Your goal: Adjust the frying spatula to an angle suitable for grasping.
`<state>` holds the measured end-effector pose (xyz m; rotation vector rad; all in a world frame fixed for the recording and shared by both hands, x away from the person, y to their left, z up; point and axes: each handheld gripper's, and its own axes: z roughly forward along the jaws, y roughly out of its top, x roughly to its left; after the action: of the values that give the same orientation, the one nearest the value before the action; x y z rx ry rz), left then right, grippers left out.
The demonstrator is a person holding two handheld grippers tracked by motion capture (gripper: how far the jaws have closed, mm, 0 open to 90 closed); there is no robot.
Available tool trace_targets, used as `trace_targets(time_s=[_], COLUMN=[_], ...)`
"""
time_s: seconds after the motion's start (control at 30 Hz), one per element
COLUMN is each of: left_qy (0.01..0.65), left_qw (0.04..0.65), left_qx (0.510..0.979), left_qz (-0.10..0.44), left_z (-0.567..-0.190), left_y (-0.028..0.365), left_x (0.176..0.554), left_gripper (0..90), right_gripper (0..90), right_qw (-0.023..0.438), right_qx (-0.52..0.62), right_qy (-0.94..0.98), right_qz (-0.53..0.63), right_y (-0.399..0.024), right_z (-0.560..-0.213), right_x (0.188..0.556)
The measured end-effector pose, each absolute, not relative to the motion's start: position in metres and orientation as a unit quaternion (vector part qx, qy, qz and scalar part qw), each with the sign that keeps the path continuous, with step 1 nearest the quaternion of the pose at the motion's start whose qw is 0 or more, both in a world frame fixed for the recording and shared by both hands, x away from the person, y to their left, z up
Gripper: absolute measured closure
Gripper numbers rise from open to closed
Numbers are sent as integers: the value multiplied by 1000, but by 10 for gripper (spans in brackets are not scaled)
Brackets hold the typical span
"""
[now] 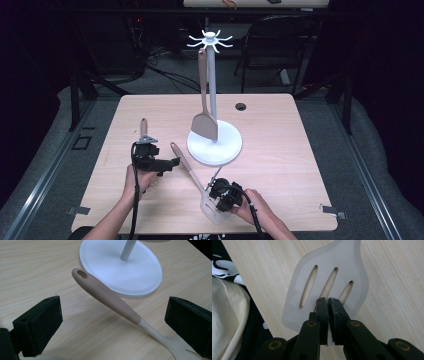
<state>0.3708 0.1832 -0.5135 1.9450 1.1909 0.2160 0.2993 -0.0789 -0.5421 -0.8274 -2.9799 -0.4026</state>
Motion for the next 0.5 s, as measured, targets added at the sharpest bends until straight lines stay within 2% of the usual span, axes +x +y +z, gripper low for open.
trace_targets(time_s=[0.23, 0.33, 0.5], left_qy=[474, 490, 496], left_qw=[394, 409, 409], left_qx=[784, 769, 766], left_qz=[69, 39, 32], left_z=[-525, -533, -539], left_y=[165, 162, 159], left_x=[372, 375, 379], left_gripper=[40, 88, 150], right_gripper=[843, 850, 864], right_qw=[15, 21, 16], right_qx=[-266, -266, -257], right_qy=[-955, -954, -957], right_qz=[-129, -137, -131], right_y=[-81, -81, -79], right_z=[-543, -544, -543], right_x=[303, 303, 301])
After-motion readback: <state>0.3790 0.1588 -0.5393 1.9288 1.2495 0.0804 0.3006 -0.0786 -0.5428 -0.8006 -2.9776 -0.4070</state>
